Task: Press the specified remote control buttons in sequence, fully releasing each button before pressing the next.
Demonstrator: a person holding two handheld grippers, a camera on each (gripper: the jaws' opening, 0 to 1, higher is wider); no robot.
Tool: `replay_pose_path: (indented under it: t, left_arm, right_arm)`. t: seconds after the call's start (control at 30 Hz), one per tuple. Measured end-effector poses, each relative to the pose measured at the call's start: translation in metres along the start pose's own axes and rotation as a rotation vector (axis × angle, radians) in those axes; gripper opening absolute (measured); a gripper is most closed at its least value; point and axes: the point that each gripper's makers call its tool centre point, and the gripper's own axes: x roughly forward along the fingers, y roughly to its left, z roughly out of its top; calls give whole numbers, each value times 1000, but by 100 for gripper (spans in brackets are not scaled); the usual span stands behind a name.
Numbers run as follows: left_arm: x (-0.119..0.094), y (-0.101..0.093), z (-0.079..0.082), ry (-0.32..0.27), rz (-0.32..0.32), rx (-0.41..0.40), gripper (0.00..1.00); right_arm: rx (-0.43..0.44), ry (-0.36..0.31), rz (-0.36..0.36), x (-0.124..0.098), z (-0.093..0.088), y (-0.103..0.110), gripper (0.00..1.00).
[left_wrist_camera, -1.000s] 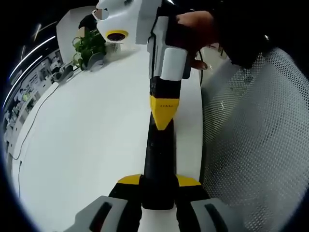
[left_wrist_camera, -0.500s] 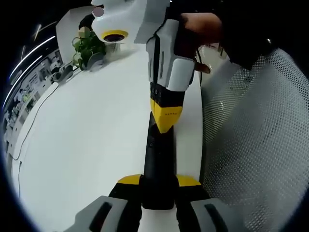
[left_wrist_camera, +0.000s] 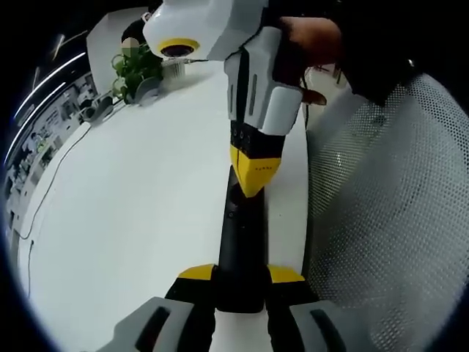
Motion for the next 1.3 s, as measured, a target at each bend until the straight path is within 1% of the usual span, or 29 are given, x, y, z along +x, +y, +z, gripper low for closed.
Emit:
replay_pose_path:
  t: [0.1, 0.23, 0.33, 0.47, 0.63, 0.77, 0.93, 1.07, 1.17, 1.23, 1.3]
  left_arm:
    - [0, 0, 0, 1, 1, 2, 25]
    - [0, 0, 0, 2, -1, 3, 25]
    - [0, 0, -1, -2, 0, -4, 25]
    - [0, 0, 0, 3, -2, 10, 25]
    - [1, 1, -1, 0, -5, 8, 25]
    - [1, 0, 0, 0, -4, 11, 25]
    - [2, 0, -1, 5, -5, 18, 25]
    - [2, 0, -1, 6, -6, 18, 25]
    - [2, 0, -1, 8, -7, 22, 25]
    - [2, -1, -1, 10, -6, 23, 24]
    - [2, 0, -1, 9, -8, 19, 24]
  right_arm:
    - [17, -17, 10, -1, 0, -1, 0]
    - [27, -11, 18, 0, 0, 0, 0]
    - [11, -16, 16, 0, 0, 1, 0]
    - [30, -24, 25, -1, 0, 0, 0]
    - [27, -20, 32, -1, 0, 0, 0]
    - [55, -27, 36, -3, -1, -4, 0]
    - [52, -28, 51, 0, 2, 1, 0]
    - [31, -21, 32, 1, 1, 1, 0]
    - [48, -18, 33, 0, 1, 1, 0]
    - [70, -26, 22, 1, 1, 0, 0]
    - [7, -1, -17, 2, 2, -1, 0]
